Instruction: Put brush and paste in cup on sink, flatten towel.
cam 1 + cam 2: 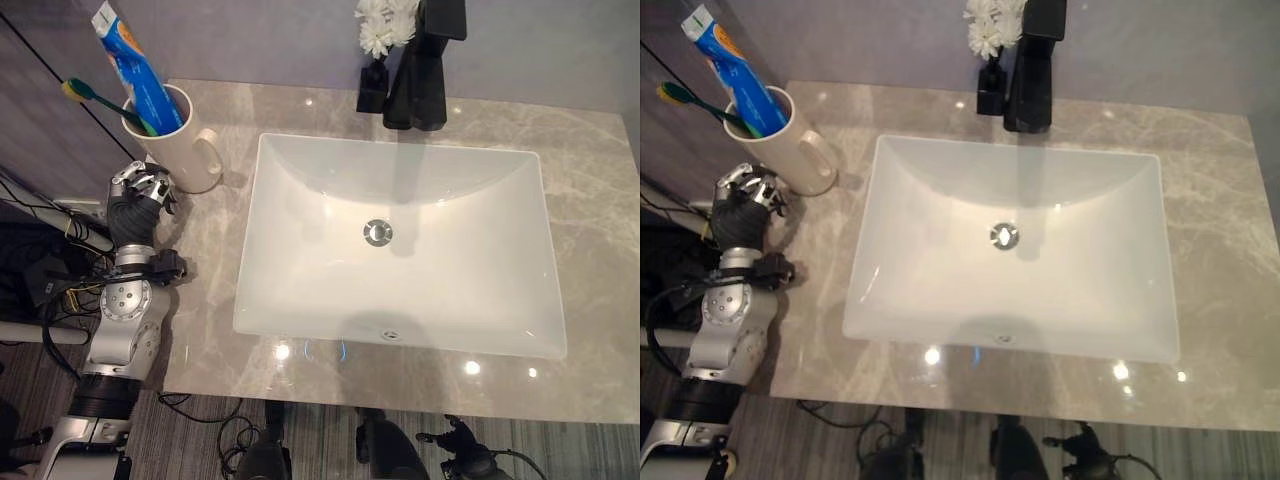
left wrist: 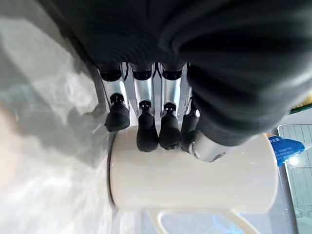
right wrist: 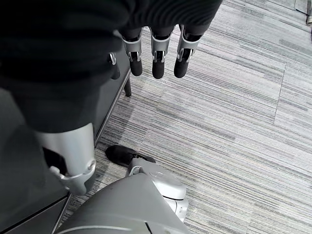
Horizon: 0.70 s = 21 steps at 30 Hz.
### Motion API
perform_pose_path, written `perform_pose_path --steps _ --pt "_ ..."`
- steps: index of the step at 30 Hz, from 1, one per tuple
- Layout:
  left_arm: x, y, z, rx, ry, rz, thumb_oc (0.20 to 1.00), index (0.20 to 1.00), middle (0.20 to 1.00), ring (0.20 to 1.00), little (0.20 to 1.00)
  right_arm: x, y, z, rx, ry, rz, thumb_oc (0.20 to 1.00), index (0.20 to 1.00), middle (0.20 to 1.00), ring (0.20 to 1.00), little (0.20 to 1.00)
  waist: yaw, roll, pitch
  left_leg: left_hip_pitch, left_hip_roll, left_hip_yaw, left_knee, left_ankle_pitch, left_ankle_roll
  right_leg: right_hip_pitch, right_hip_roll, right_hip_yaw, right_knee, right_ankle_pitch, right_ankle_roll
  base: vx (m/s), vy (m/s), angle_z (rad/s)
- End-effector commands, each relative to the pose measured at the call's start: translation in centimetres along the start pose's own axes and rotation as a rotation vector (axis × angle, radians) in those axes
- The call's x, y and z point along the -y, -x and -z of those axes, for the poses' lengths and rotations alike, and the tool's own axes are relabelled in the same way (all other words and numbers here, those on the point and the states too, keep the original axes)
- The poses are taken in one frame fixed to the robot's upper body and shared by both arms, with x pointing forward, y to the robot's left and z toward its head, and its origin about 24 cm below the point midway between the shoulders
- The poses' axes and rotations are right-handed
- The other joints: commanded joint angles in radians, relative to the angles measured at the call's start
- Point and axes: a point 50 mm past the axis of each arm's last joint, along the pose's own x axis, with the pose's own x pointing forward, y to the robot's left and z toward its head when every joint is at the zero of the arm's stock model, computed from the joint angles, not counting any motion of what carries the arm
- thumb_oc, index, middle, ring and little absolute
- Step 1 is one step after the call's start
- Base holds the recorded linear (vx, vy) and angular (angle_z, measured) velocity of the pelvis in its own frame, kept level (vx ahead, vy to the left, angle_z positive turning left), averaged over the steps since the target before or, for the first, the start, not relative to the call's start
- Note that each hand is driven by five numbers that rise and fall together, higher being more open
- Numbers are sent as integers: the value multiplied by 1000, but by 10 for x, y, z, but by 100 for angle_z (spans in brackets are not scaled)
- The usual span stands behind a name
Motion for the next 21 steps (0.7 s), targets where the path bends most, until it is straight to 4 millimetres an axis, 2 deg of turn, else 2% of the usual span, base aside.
perform_pose_path --steps 1,5,10,21 --pt "-2 -23 -15 71 -38 -36 200 200 200 200 200 -3 -3 -23 65 1 -5 1000 1000 1000 1000 1000 -37 -24 30 41 6 4 4 -3 -6 74 -54 15 4 -19 81 35 -6 -8" --pt "-1 -30 -16 75 -40 -52 200 200 200 200 200 -5 -3 -24 68 6 -9 1000 1000 1000 1000 1000 -43 -25 28 40 9 6 4 -2 -8 73 -52 16 4 -20 81 31 -5 -6" --pt "11 -46 -23 92 -20 -57 200 200 200 200 200 -6 -3 -28 83 17 -13 1000 1000 1000 1000 1000 -59 -21 30 39 13 5 4 -3 -12 73 -51 13 8 -24 82 20 0 -1" --pt "18 -52 -22 83 -36 -55 200 200 200 200 200 -8 -3 -34 112 33 -15 1000 1000 1000 1000 1000 -74 -15 21 44 21 17 4 -4 -18 63 -43 24 4 -26 82 0 0 0"
